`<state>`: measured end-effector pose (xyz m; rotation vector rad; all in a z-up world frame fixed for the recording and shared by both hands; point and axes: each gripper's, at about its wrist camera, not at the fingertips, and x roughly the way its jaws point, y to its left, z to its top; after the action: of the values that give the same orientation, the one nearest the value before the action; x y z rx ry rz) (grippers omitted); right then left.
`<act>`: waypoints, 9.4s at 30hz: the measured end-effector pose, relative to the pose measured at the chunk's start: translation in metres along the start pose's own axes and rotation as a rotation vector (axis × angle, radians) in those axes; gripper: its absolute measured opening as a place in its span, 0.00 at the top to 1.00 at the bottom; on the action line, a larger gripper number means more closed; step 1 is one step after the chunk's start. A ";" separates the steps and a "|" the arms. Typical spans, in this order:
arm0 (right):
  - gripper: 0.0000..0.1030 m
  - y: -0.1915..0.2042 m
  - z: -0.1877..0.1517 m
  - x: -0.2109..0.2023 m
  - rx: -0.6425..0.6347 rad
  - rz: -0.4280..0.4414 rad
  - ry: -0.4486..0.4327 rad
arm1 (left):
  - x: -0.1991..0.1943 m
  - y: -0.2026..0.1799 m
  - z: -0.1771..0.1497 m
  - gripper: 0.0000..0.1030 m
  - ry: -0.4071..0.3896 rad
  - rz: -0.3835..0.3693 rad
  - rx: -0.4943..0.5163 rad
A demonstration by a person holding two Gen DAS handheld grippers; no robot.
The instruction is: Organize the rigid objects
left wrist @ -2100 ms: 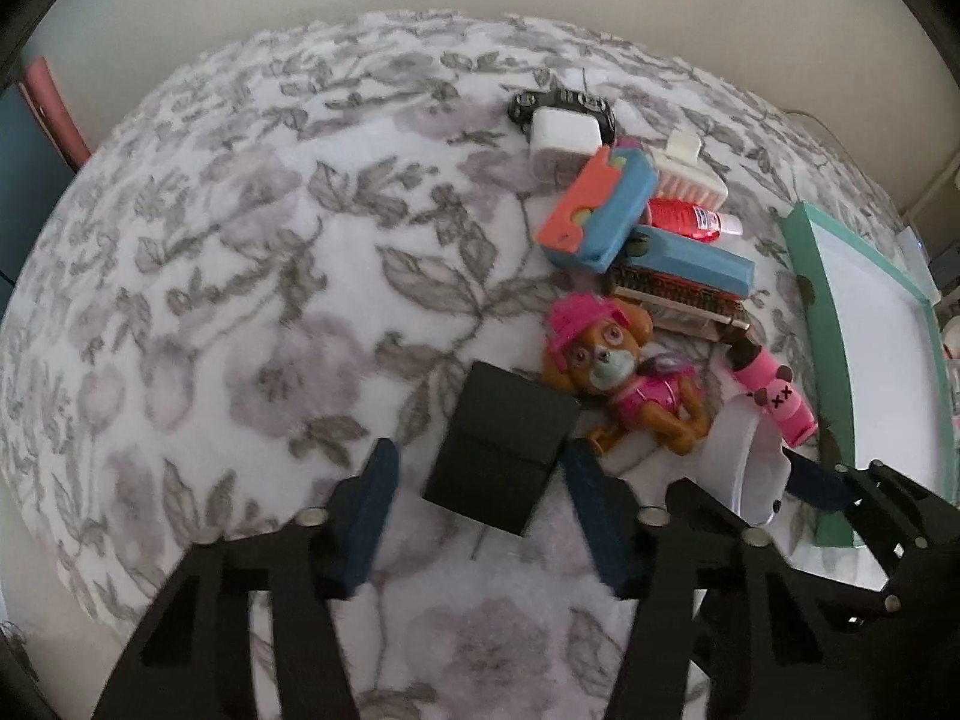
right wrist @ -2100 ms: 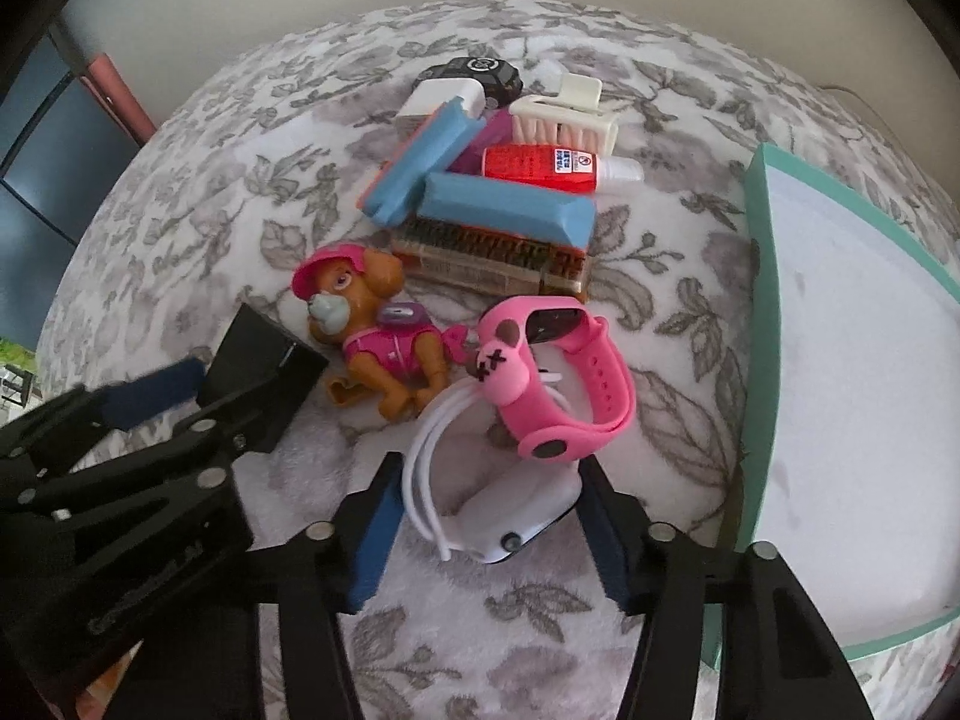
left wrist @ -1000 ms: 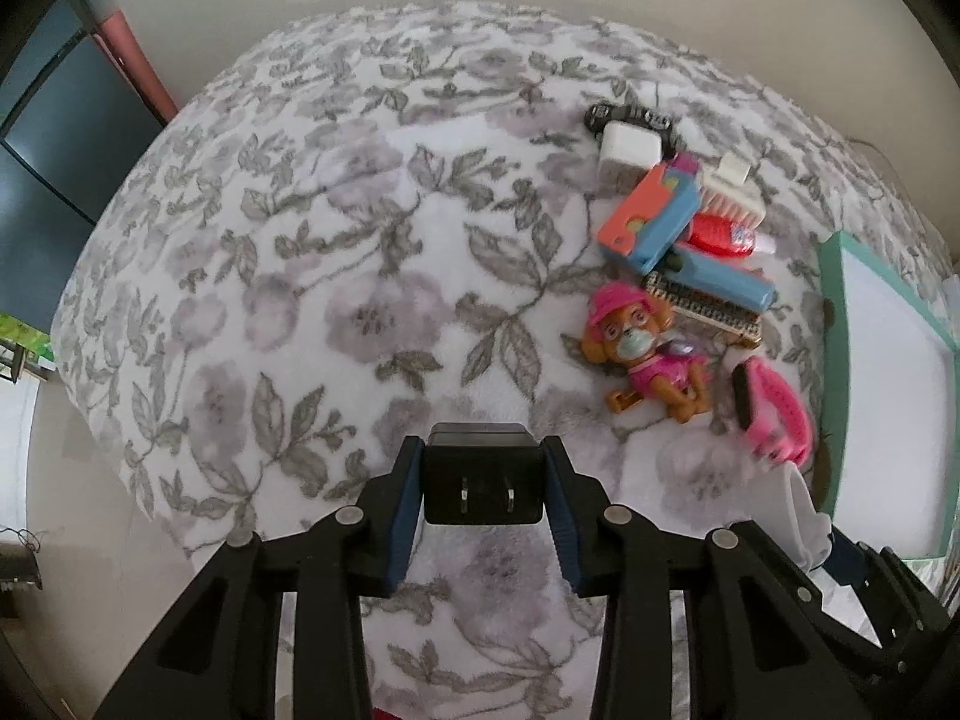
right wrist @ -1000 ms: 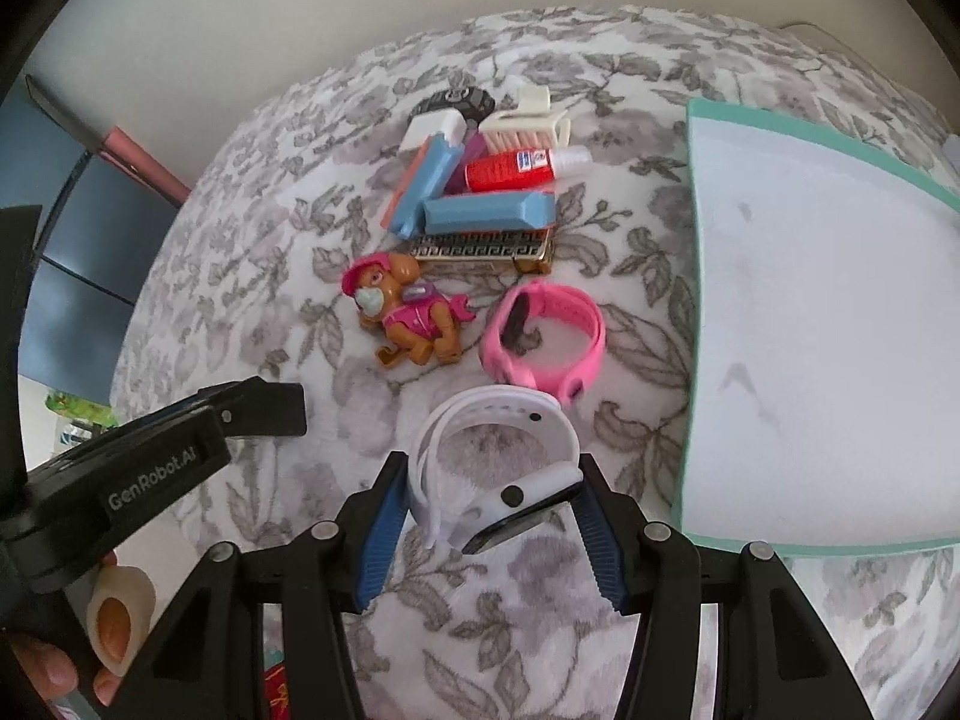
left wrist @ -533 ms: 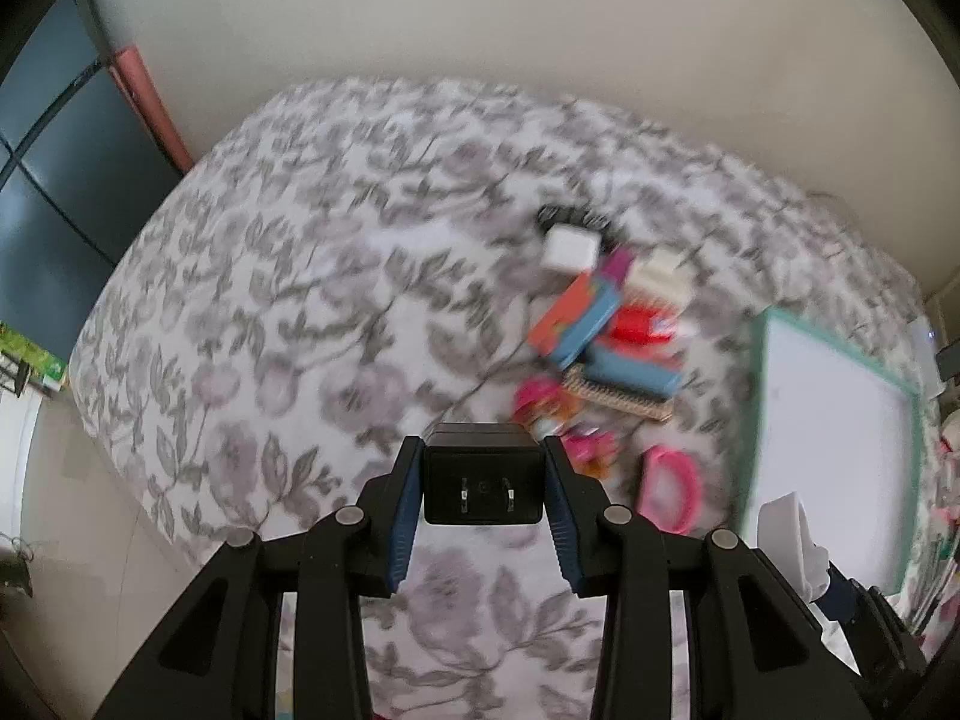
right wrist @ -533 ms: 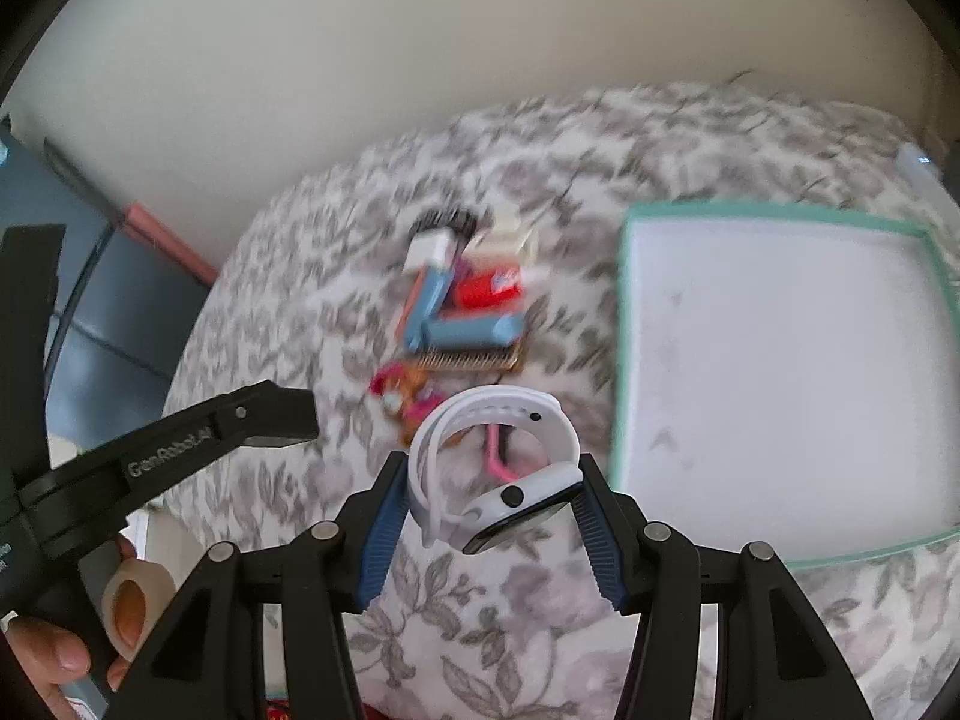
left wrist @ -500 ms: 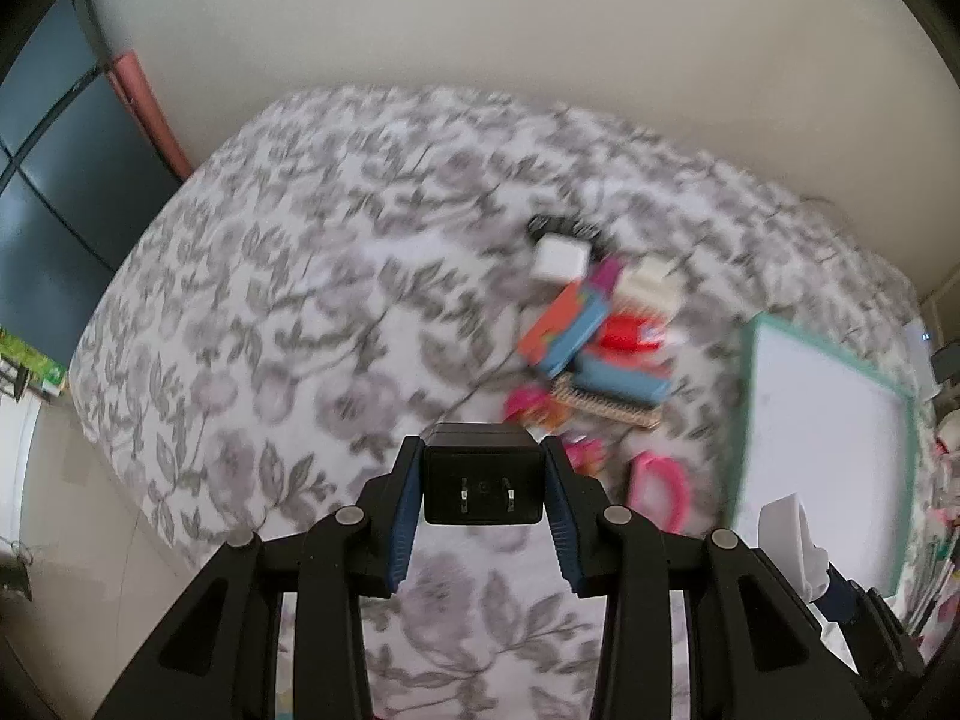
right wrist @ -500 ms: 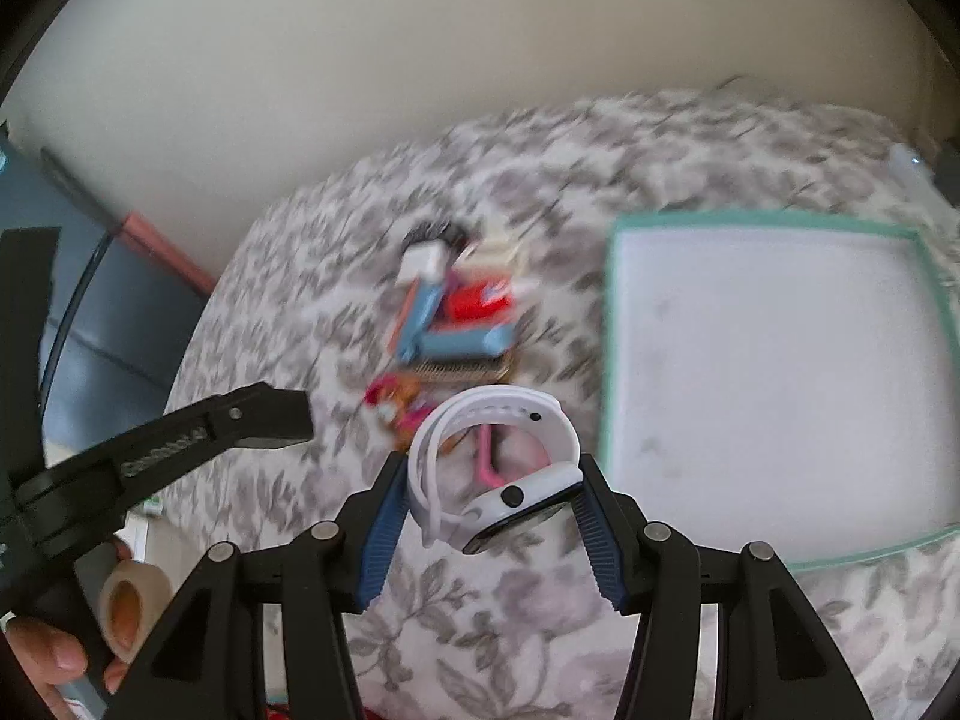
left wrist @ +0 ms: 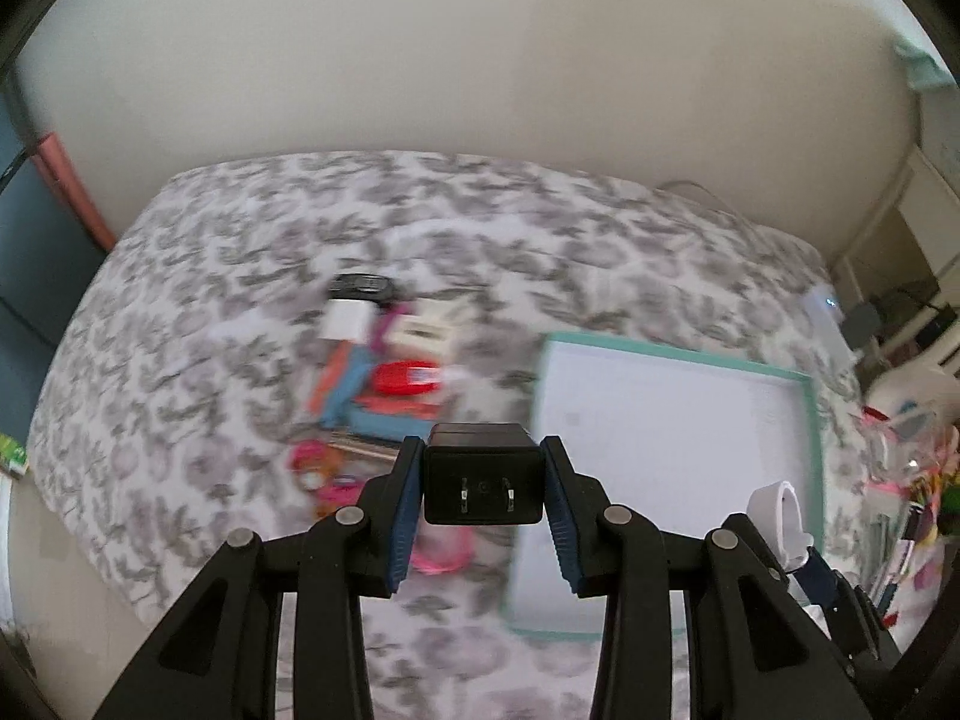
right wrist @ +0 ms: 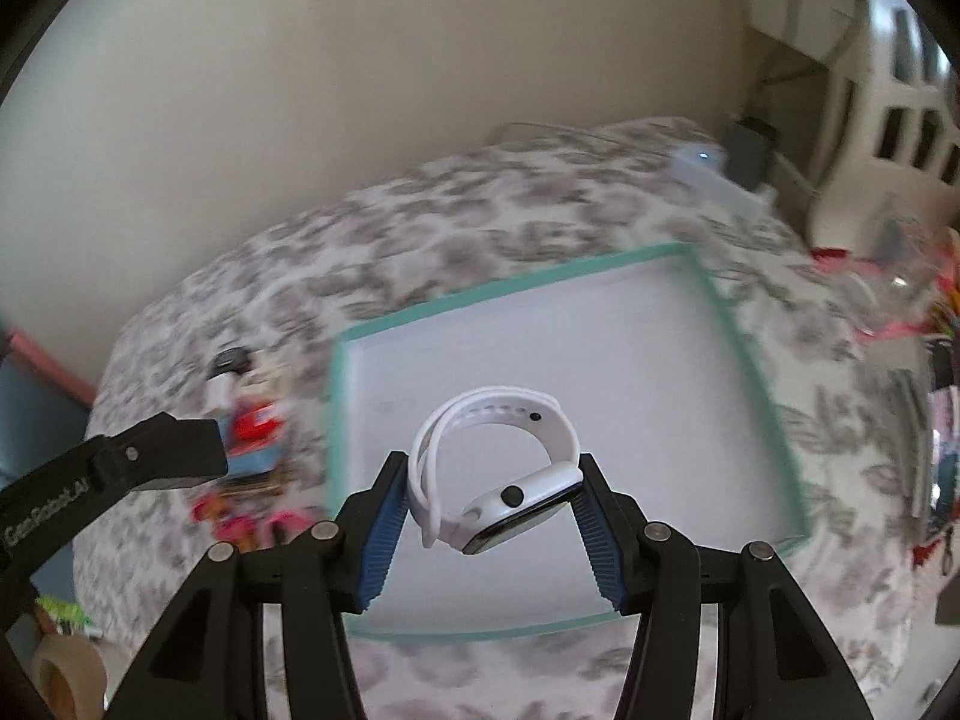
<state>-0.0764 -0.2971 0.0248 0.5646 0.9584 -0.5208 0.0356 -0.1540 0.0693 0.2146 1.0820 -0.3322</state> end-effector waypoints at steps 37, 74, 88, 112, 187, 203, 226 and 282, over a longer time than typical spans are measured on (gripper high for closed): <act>0.29 -0.084 0.021 0.041 0.107 -0.291 0.047 | 0.095 -0.079 -0.020 0.29 0.109 -0.076 0.023; 0.00 0.108 -0.007 0.026 -0.267 0.083 -0.071 | 0.057 0.166 -0.007 0.00 0.027 0.183 -0.290; 0.02 0.176 -0.061 0.080 -0.485 0.114 0.093 | 0.116 0.200 -0.034 0.00 0.225 0.057 -0.420; 0.17 0.181 -0.081 0.115 -0.551 0.080 0.195 | 0.164 0.149 -0.025 0.01 0.319 0.032 -0.284; 0.48 0.160 -0.080 0.110 -0.493 0.136 0.254 | 0.143 0.112 -0.046 0.57 0.264 0.280 -0.272; 0.48 0.125 -0.046 0.066 -0.332 0.179 0.208 | 0.088 0.109 -0.035 0.57 0.127 0.292 -0.315; 0.48 0.008 0.008 0.024 -0.049 -0.015 0.072 | 0.050 0.006 -0.033 0.57 0.032 0.129 -0.042; 0.00 -0.030 0.009 0.038 -0.044 -0.198 0.078 | 0.068 0.000 -0.038 0.18 0.012 0.235 -0.071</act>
<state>-0.0720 -0.3316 -0.0108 0.4550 1.1039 -0.6569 0.0332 -0.1527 -0.0080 0.2779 1.0663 -0.0815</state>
